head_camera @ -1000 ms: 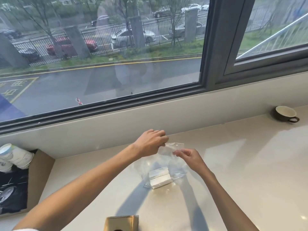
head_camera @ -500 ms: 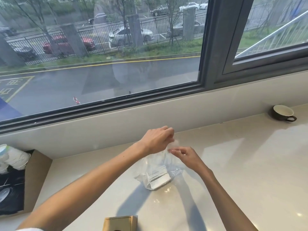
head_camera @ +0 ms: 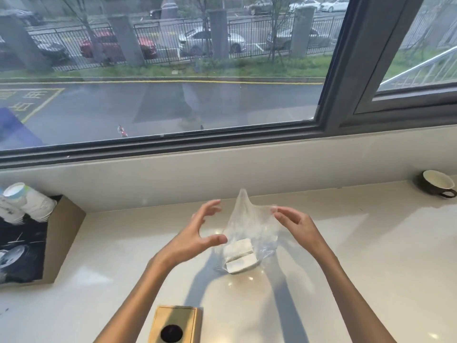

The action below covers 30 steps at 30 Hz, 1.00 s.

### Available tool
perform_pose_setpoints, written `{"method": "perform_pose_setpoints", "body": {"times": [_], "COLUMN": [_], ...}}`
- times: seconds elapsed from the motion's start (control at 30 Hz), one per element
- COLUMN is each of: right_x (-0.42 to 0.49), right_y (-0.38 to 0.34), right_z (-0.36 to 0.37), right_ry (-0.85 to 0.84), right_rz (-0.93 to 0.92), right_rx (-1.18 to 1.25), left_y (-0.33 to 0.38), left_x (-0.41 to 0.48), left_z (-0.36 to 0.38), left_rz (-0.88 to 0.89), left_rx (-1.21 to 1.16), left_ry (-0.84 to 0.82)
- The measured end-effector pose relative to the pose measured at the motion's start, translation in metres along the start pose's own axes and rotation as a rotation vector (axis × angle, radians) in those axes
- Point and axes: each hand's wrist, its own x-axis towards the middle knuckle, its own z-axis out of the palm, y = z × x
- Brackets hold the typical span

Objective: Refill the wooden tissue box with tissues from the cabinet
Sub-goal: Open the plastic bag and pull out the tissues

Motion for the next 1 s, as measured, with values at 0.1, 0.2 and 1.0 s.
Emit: {"method": "perform_pose_setpoints", "body": {"times": [0.1,0.2,1.0], "right_x": [0.002,0.005,-0.014], "right_y": [-0.010,-0.019,-0.069], "right_z": [-0.003,-0.001,0.024], "right_ry": [0.022,0.018,0.374], "right_rz": [-0.033,-0.036,-0.585], "right_rx": [-0.031,-0.070,-0.508], "left_y": [-0.032,-0.040,-0.024], "left_x": [-0.018,-0.012,0.025], "left_z": [0.015,0.021,-0.002], "left_rz": [-0.063,-0.052,0.060], "left_rx": [0.118,0.167,0.070], "left_ry": [0.156,0.255,0.408]}}
